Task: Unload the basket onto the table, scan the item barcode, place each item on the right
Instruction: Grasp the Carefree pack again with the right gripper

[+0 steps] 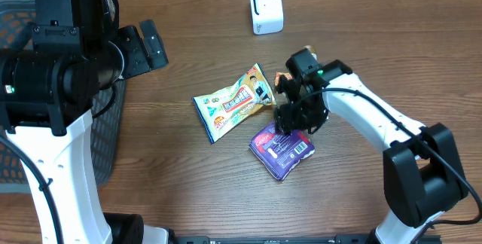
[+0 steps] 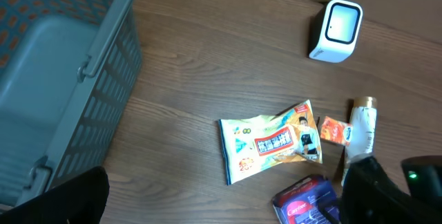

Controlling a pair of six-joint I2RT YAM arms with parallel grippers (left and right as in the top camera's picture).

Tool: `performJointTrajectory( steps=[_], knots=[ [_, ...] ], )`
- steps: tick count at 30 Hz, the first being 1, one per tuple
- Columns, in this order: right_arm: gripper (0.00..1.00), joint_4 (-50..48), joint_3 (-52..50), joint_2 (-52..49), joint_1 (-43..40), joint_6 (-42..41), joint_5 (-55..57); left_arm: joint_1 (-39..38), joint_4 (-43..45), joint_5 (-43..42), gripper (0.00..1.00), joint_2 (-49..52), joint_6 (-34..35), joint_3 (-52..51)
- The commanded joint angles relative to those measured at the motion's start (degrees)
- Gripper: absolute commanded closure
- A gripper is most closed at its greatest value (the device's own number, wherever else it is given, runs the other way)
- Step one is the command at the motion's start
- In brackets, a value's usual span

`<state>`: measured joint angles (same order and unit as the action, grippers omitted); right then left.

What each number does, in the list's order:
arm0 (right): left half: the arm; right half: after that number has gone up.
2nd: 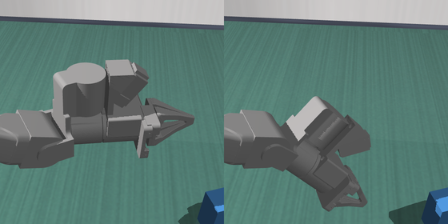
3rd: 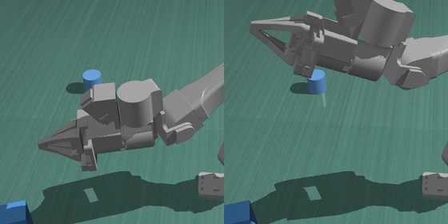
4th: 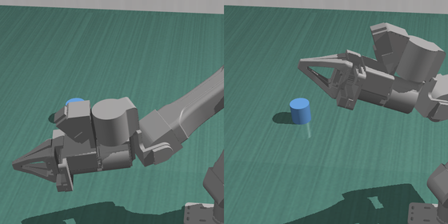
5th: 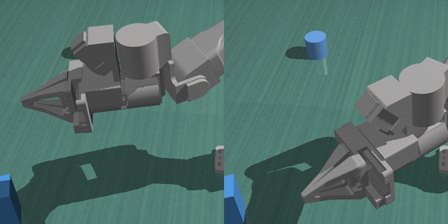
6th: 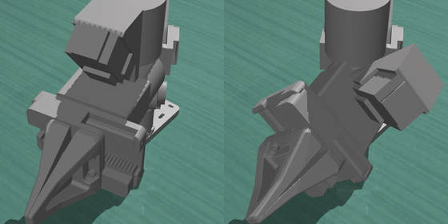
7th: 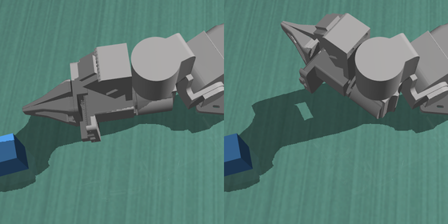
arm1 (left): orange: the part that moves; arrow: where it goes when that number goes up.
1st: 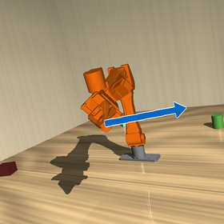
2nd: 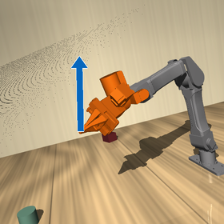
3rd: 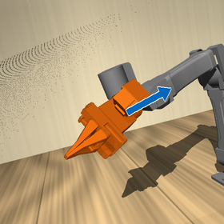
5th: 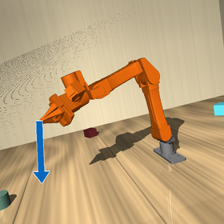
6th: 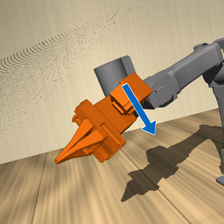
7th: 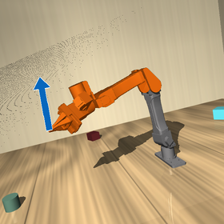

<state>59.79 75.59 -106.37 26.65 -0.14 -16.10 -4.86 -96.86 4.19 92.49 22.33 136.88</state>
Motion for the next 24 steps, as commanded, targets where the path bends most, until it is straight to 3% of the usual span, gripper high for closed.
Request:
performJointTrajectory(
  steps=[1, 5, 13, 14, 18, 21, 24],
  knots=[
    [0.32, -1.11, -3.89, -0.44, 0.11, 0.2, 1.27, 0.07, 0.07, 0.72, 0.0, 0.09, -0.5, 0.11],
    [0.34, -3.26, -5.9, -0.44, 0.11, -0.07, 1.36, 0.07, 0.07, 0.72, 0.0, 0.09, -0.5, 0.11],
    [0.65, -8.72, -5.79, -0.44, -1.51, -14.78, 13.25, 0.07, 0.07, 0.7, 0.0, 0.09, -0.5, 0.11],
    [0.65, -9.42, -5.77, -0.44, -2.84, -19.26, 16.22, 0.07, 0.07, 0.72, 0.0, 0.09, -0.5, 0.11],
    [0.64, -9.79, -4.66, -0.44, -6.6, -22.67, 16.22, 0.07, 0.07, 0.72, 0.0, 0.09, -0.48, 0.11],
    [0.5, -7.41, -1.25, -0.44, -9.51, -22.62, 14.12, 0.07, 0.07, 0.72, 0.0, 0.09, -0.5, 0.11],
    [0.49, -3.8, 3.15, -0.44, -11.69, -22.62, 12.31, 0.07, 0.07, 0.72, 0.0, 0.09, -0.5, 0.11]
  ],
)
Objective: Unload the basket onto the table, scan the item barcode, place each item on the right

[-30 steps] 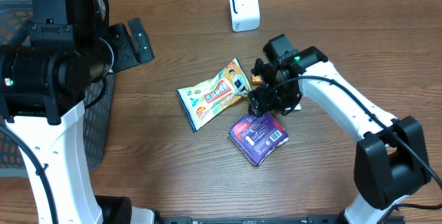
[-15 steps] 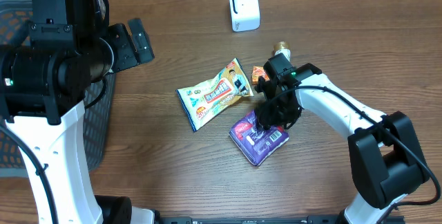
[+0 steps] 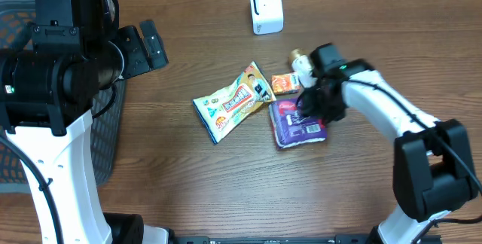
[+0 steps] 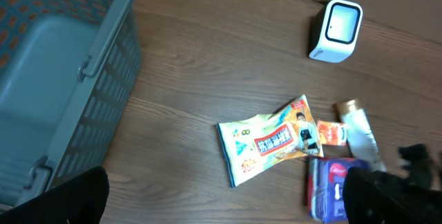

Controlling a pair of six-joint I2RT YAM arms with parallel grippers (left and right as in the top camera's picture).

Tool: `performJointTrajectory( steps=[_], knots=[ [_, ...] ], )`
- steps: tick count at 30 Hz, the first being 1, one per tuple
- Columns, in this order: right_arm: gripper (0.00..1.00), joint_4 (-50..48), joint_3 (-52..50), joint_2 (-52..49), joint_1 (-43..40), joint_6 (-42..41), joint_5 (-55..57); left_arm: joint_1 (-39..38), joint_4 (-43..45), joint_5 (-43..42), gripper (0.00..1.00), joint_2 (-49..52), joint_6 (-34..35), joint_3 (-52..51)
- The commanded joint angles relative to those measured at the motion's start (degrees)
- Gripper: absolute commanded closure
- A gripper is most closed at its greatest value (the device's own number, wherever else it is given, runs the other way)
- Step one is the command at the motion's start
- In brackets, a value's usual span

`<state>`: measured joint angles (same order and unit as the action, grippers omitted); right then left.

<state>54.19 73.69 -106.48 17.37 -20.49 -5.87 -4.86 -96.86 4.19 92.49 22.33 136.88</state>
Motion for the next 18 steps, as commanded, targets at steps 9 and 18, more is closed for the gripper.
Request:
performJointTrajectory(
  steps=[9, 18],
  knots=[
    [0.26, 11.47, 14.38, -0.31, -4.37, -0.02, 1.62, 0.07, 0.07, 0.72, 0.0, 0.09, -0.5, 0.11],
    [0.0, 17.31, 13.35, -0.33, -6.21, 8.79, 1.2, 0.07, 0.07, 0.72, 0.0, 0.09, -0.5, 0.11]
  ],
)
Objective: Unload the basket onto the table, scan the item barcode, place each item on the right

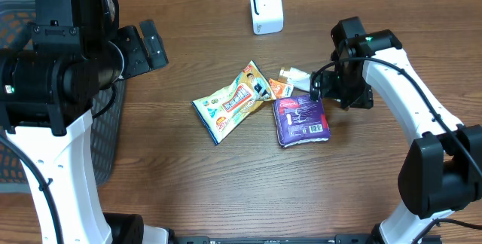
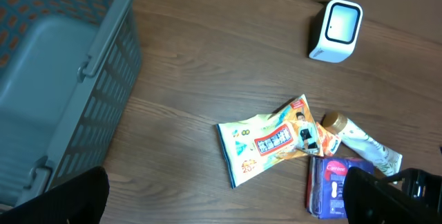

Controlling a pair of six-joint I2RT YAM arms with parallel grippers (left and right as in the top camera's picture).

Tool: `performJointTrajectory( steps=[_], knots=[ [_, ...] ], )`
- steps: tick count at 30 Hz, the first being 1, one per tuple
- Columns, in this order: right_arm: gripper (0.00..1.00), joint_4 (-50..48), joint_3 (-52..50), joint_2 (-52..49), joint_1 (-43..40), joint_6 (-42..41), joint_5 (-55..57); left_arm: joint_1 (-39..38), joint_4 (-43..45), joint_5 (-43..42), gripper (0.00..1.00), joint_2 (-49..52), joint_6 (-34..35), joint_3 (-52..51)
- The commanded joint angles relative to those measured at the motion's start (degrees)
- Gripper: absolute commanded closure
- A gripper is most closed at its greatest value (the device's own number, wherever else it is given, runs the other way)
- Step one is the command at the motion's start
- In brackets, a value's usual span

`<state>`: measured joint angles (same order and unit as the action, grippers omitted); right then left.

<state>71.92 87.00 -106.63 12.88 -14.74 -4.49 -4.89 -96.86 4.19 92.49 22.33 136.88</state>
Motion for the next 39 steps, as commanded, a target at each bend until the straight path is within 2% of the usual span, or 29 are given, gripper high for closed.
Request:
performJointTrajectory(
  steps=[1, 3, 5, 7, 9, 14, 16, 19, 22, 25, 26, 27, 30, 36, 39],
  knots=[
    [0.0, -0.83, -0.59, -0.17, -2.27, 3.04, -0.83, 0.09, 0.07, 0.7, 0.0, 0.09, -0.5, 0.11],
    [0.0, -2.4, -2.93, -0.17, -3.65, 3.5, -4.55, 0.09, 0.07, 0.72, 0.0, 0.09, -0.5, 0.11],
    [0.07, -5.07, -6.67, -0.17, -4.5, 8.26, -12.11, 0.09, 0.07, 0.72, 0.0, 0.09, -0.5, 0.11],
    [0.08, -8.98, -10.75, -0.17, -4.61, 11.43, -17.94, 0.09, 0.07, 0.72, 0.0, 0.09, -0.5, 0.11],
    [0.09, -12.94, -13.79, -0.17, -4.59, 11.63, -21.44, 0.09, 0.07, 0.72, 0.0, 0.09, -0.5, 0.11],
    [0.25, -23.85, -20.46, -0.17, -4.59, 11.52, -27.56, 0.09, 0.07, 0.72, 0.0, 0.09, -0.5, 0.11],
    [0.26, -26.51, -21.68, -0.17, -4.59, 11.52, -29.31, 0.09, 0.07, 0.7, 0.0, 0.09, -0.5, 0.11],
    [0.46, -27.8, -21.84, -0.17, -4.59, 9.97, -28.11, 0.09, 0.07, 0.72, 0.0, 0.09, -0.5, 0.11],
    [0.54, -27.67, -21.18, -0.17, -4.66, 9.81, -26.47, 0.09, 0.07, 0.7, 0.0, 0.09, -0.5, 0.11],
    [0.71, -24.26, -18.47, -0.15, -4.72, 9.84, -23.54, 0.09, 0.07, 0.72, 0.0, 0.09, -0.5, 0.11],
    [0.81, -22.27, -16.85, -0.13, -4.72, 9.81, -21.99, 0.09, 0.07, 0.72, 0.0, 0.09, -0.5, 0.11],
    [0.86, -20.22, -15.23, -0.13, -4.72, 9.81, -20.35, 0.09, 0.07, 0.72, 0.0, 0.09, -0.5, 0.11],
    [0.96, -11.61, -8.15, -0.11, -4.72, 7.98, -12.02, 0.09, 0.07, 0.72, 0.0, 0.09, -0.5, 0.11],
    [0.96, 8.13, 9.68, -0.11, -4.61, -0.02, 4.5, 0.09, 0.07, 0.72, 0.0, 0.09, -0.5, 0.11],
    [0.87, 16.39, 14.8, -0.11, -4.61, -8.81, 19.5, 0.09, 0.07, 0.7, 0.0, 0.09, -0.5, 0.11]
  ],
)
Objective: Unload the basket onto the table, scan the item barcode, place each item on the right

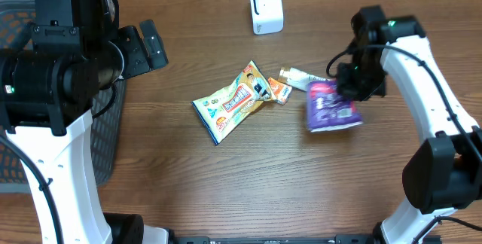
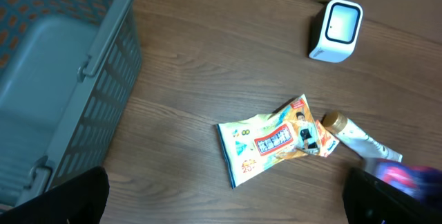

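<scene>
A purple pack [image 1: 332,107] with a white barcode label hangs tilted at the right of the table, and my right gripper [image 1: 352,86] is shut on its upper edge. In the left wrist view the purple pack [image 2: 404,175] is only a blur at the right edge. The white scanner [image 1: 266,8] stands at the far middle of the table, well left of the pack; it also shows as the scanner [image 2: 335,30]. My left gripper [image 1: 145,46] stays high at the left, open and empty, its dark fingers [image 2: 69,196] wide apart.
A yellow snack bag [image 1: 233,102] lies mid-table, with a small orange packet [image 1: 279,91] and a white tube [image 1: 301,80] at its right end. A grey mesh basket [image 2: 62,65] fills the left side under the left arm.
My right gripper has moved to the right and the purple pack has gone with it, from beside the tube and orange packet to a spot clear of them. The left arm has not moved.
The purple pack first lay in front of the snack bag with my right gripper over it. Then it lay turned and closer to the tube, which had shifted. Then the gripper was at the pack's upper right edge. Now the pack is held farther right.
</scene>
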Controlling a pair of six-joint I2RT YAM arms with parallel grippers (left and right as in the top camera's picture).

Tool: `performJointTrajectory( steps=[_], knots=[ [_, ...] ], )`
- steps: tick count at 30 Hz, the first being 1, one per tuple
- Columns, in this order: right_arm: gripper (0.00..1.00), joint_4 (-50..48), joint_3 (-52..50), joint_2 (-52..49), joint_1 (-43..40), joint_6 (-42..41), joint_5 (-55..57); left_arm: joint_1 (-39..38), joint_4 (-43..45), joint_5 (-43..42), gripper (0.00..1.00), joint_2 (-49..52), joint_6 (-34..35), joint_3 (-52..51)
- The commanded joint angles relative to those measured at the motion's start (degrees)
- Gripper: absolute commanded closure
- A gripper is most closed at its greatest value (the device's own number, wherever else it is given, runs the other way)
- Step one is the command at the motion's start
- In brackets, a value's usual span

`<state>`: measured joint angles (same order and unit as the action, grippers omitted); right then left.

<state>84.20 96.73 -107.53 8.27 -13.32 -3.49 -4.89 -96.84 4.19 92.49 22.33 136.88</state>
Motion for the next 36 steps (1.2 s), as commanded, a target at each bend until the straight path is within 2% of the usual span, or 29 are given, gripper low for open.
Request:
performJointTrajectory(
  steps=[1, 2, 4, 10, 17, 25, 26, 32, 36],
  knots=[
    [0.86, 5.66, 5.38, 0.79, -0.04, -12.57, 22.73, 0.09, 0.04, 0.72, 0.0, 0.09, -0.5, 0.11],
    [0.86, 8.59, 5.25, 0.76, -0.39, -17.46, 29.42, 0.09, 0.04, 0.72, 0.0, 0.09, -0.5, 0.11],
    [0.86, 10.27, 4.26, 0.72, -0.83, -20.96, 32.02, 0.09, 0.04, 0.7, 0.0, 0.09, -0.5, 0.11],
    [0.86, 10.43, -0.11, 0.72, -1.95, -23.98, 34.36, 0.09, 0.04, 0.72, 0.0, 0.09, -0.5, 0.11],
    [0.9, 5.68, -5.4, 0.72, 0.81, -24.15, 30.77, 0.09, 0.04, 0.72, 0.0, 0.09, -0.5, 0.11],
    [0.75, 3.91, -9.01, 0.63, 9.11, -24.7, 29.55, 0.09, 0.04, 0.72, 0.0, 0.09, -0.5, 0.11],
    [0.7, 3.45, -8.96, 0.63, 11.32, -24.65, 28.22, 0.09, 0.04, 0.72, 0.0, 0.09, -0.5, 0.11],
    [0.55, 0.0, -8.96, 0.63, 20.57, -24.63, 20.28, 0.09, 0.04, 0.72, 0.0, 0.09, -0.5, 0.11],
    [0.51, -5.95, -8.9, 0.63, 24.98, -22.4, 13.51, 0.09, 0.04, 0.72, 0.0, 0.09, -0.5, 0.11]
  ],
)
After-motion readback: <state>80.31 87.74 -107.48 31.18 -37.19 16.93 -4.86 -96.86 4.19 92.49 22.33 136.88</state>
